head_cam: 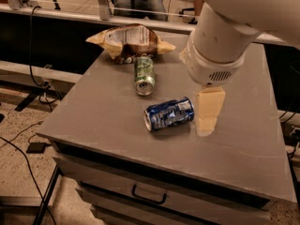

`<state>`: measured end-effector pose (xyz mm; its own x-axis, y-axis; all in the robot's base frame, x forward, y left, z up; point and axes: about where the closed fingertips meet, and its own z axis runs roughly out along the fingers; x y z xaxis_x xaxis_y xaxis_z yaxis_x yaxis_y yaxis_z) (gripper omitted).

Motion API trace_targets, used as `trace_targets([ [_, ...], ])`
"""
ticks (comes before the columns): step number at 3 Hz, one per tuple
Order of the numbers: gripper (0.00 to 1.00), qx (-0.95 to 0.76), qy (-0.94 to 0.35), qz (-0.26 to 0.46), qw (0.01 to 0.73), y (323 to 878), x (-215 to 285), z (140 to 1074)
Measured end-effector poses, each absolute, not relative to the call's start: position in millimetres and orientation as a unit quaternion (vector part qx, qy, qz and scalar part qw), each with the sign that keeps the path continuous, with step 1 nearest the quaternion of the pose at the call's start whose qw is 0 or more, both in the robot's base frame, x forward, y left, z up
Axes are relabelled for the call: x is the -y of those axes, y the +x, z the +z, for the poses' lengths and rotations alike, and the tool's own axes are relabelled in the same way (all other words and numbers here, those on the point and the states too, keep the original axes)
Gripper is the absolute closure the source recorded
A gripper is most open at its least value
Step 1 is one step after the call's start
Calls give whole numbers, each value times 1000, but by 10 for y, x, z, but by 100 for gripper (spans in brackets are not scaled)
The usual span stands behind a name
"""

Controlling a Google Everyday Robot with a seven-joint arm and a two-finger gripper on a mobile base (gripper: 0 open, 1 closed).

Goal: Place pepsi can upright

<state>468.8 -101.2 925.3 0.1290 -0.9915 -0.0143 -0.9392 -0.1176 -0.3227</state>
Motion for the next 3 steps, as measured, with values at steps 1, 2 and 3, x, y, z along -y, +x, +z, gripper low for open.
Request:
trace_targets([
  [1,0,-647,-750,-39,132,4790,687,8943],
  [2,0,-642,-756,-13,126,4808,500,8772],
  [3,0,-632,-768,15,98,4747,143,8430],
])
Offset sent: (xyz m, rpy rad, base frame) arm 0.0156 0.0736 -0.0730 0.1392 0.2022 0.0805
